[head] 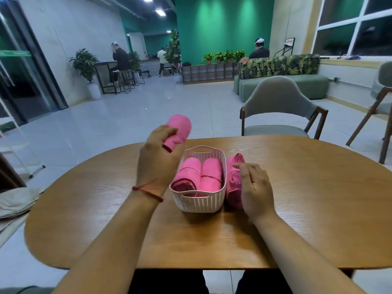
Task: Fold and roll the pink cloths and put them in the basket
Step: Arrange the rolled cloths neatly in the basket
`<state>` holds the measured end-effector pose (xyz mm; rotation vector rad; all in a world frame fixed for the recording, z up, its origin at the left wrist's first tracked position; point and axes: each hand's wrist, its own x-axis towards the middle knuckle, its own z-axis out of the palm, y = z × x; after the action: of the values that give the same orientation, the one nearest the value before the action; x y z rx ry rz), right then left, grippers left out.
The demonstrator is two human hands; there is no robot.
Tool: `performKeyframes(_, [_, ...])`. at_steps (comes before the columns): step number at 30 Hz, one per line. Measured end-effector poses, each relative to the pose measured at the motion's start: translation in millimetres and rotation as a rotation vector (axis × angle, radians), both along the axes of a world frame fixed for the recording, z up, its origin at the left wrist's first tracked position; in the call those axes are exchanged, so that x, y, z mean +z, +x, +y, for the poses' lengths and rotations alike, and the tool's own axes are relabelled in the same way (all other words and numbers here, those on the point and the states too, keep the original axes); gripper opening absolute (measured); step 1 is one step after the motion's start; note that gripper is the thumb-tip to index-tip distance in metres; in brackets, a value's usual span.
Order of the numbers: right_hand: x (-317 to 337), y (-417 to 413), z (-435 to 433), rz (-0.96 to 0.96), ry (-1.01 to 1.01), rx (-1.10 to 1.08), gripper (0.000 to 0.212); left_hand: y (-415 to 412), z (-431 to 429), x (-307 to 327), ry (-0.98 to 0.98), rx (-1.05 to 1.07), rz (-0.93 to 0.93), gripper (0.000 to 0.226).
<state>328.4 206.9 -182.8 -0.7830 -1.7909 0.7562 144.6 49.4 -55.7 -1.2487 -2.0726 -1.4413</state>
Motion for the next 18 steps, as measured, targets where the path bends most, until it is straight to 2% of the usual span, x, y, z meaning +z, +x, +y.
performKeyframes(5, [-0.9,-0.8,0.6,-0.009,0.015,-0.005,0.044,-47.0,-33.8,-44.5,-0.104,0.131,0.058,0.032])
performKeyframes(10, [-2.0,-2.5,-0.1,-0.041,0.014,-0.010,0.045,-59.2,-47.8,-92.4,-0.487,0.067,-0.043,0.031])
performKeyframes(11, [-2.0,-2.9,-0.1,-0.047,0.011,-0.012,0.044,-56.0,-48.8,-90.6,-0.480,0.071,-0.037,0.034])
performKeyframes(13, [-1.2,-2.9,0.0,-0.053,0.012,-0.016,0.043,-43.8,-46.3,-73.1,-0.333,0.069,0.039,0.038])
performKeyframes(15, [-0.3,-2.6,0.7,-0.056,0.009,-0.020,0.043,-21.4,-40.4,-48.8,-0.252,0.001,0.112,0.025])
performKeyframes(16, [-0.4,-2.1,0.9,-0.056,0.007,-0.020,0.043,-9.4,-37.6,-38.6,-0.273,-0.061,0.146,0.019])
performKeyframes(18, [-1.0,-2.1,-0.7,-0.057,0.006,-0.018,0.043,8.8,-31.5,-28.9,-0.449,-0.131,0.244,0.016])
